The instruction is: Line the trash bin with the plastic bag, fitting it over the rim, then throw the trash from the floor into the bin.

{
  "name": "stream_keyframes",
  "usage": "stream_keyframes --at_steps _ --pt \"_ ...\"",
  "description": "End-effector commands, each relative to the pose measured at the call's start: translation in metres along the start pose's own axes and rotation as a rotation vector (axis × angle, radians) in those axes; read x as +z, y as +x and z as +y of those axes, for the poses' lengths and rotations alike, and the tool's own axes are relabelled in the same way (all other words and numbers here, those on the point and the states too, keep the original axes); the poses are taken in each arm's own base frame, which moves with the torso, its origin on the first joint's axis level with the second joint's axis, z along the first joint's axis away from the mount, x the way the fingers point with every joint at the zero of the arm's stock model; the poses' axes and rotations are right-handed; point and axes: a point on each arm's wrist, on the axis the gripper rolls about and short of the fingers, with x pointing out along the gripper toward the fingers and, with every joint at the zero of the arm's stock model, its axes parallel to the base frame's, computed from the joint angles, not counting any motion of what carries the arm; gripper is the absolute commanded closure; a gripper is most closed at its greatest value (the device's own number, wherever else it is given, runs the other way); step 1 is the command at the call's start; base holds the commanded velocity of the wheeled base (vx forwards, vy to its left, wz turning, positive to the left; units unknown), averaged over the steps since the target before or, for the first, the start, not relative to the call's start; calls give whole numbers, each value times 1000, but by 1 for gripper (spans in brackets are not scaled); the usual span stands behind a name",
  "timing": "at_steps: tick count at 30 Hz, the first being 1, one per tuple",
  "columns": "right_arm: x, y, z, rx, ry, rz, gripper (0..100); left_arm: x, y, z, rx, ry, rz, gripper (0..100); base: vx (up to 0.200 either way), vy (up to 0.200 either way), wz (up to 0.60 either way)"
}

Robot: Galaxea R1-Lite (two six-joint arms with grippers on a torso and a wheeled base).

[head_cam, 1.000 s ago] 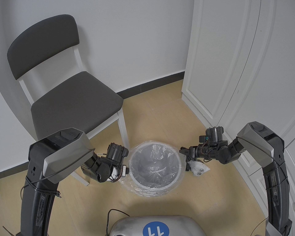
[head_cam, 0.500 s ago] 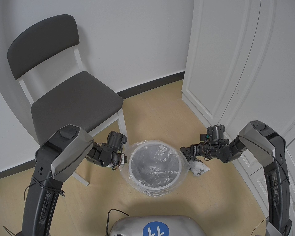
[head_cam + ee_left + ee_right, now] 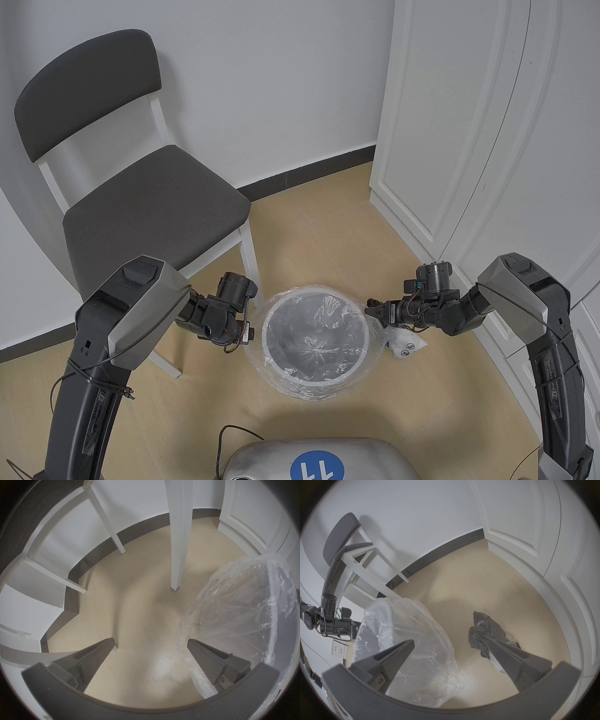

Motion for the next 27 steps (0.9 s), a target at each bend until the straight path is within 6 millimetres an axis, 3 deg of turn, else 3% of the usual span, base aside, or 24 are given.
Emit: stream_keyframes --at_steps 1,6,13,20,27 --pt "-15 19 -7 -4 7 19 0 1 -1 0 0 0 0 0 0 0 0" --pt "-14 24 -10 -6 22 46 0 4 -5 1 1 -6 -10 0 0 0 0" --pt "-19 49 -12 -55 28 69 0 5 -15 4 45 -2 -23 0 0 0 0" --pt "-20 50 -12 -89 31 63 0 10 -23 4 78 -7 -47 0 0 0 0" --pt "-21 50 -12 -92 58 65 0 16 -76 -2 56 19 -98 0 0 0 0"
